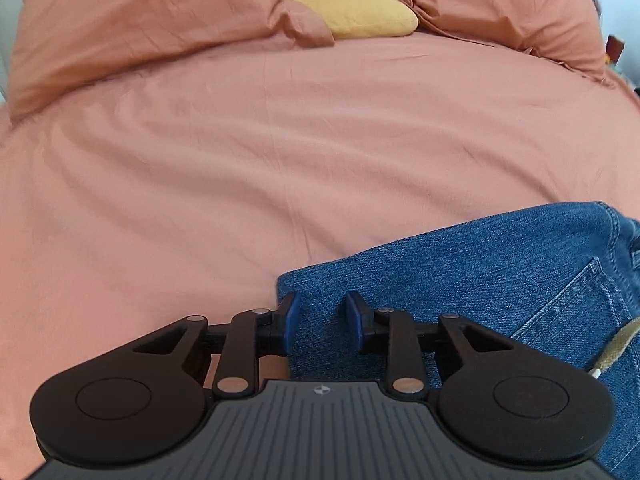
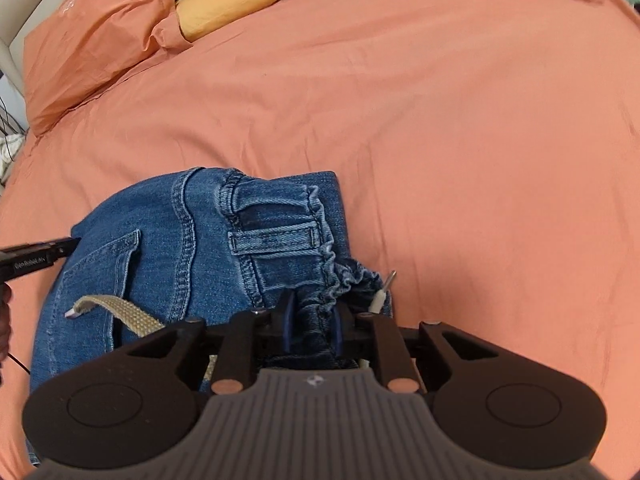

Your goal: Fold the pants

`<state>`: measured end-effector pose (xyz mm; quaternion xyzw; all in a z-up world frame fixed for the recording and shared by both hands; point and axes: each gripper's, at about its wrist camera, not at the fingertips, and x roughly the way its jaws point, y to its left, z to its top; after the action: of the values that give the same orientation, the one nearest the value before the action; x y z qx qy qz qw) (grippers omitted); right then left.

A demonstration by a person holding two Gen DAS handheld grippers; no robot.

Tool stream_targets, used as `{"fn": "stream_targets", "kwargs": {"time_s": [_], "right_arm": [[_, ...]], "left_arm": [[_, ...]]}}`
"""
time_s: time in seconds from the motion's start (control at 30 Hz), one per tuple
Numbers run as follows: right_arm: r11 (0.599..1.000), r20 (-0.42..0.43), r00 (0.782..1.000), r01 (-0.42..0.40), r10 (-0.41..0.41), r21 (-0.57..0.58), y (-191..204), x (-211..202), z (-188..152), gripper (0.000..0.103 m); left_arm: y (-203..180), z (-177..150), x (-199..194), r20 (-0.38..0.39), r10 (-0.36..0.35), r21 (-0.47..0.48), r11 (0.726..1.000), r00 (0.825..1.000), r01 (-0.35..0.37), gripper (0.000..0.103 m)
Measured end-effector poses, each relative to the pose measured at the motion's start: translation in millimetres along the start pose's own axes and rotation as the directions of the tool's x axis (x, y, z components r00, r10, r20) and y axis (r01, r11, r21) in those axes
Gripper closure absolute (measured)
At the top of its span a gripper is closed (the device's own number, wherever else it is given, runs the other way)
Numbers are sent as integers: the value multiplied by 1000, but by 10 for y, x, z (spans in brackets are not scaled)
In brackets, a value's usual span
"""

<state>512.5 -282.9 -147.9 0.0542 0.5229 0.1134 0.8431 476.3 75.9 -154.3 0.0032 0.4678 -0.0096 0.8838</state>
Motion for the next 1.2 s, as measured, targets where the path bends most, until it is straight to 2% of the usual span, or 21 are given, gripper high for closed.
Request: {"fn": "stream_targets", "kwargs": {"time_s": [0.03,0.1,0.23,0.33,0.47,0.57,0.67,0.8,0.9,0.93,0.97,1.03,1.13,1.2], "right_arm": [[1000,22,1000,12,-12,-13,29,-64,-21,81],[998,81,996,32,-27,-57,79,-243,-116,75],[989,194,980,67,-40,-135,170,-633,-467,75],[983,252,967,75,-32,-166,243,-794,-792,76],[985,299,954,66,-15,-160,305,-845,-1153,76],[987,324,945,93,-45,-135,358,-740,-1272,76],[994,324,944,90,-64,-65,325,-626,-1357,76],[996,363,929,86,-67,-34,284,-565,-1446,76],[996,395,917,82,-62,-33,284,-637,-1472,76],[998,407,912,62,-50,-17,264,-676,-1502,75],[999,418,908,37,-34,1,242,-723,-1537,75],[1000,428,904,8,-12,9,237,-797,-1596,74],[999,438,898,34,-27,-8,266,-849,-1641,73],[1000,437,899,17,-17,5,241,-851,-1656,73]], "left_arm": [[-19,-17,-88,11,19,15,1000,1000,-19,70],[-53,-111,-311,45,18,54,998,999,-21,70],[-115,-430,-768,89,-41,87,996,995,33,70],[-183,-717,-1030,78,-97,87,992,992,90,70],[-349,-1022,-1151,76,-70,159,986,995,57,70],[-403,-1238,-1153,45,-88,170,982,995,79,71],[-433,-1441,-1048,-1,-31,202,979,1000,31,73],[-313,-1489,-1036,-15,-15,126,992,1000,16,72],[-278,-1539,-1242,35,-7,96,995,999,4,72],[-268,-1573,-1335,52,-13,88,996,999,9,66],[-268,-1629,-1417,65,-23,80,997,998,17,54],[-293,-1762,-1580,89,-43,76,996,995,36,45],[-437,-1920,-1655,70,-40,125,992,997,32,42],[-534,-2010,-1586,62,13,153,988,998,-22,41]]}}
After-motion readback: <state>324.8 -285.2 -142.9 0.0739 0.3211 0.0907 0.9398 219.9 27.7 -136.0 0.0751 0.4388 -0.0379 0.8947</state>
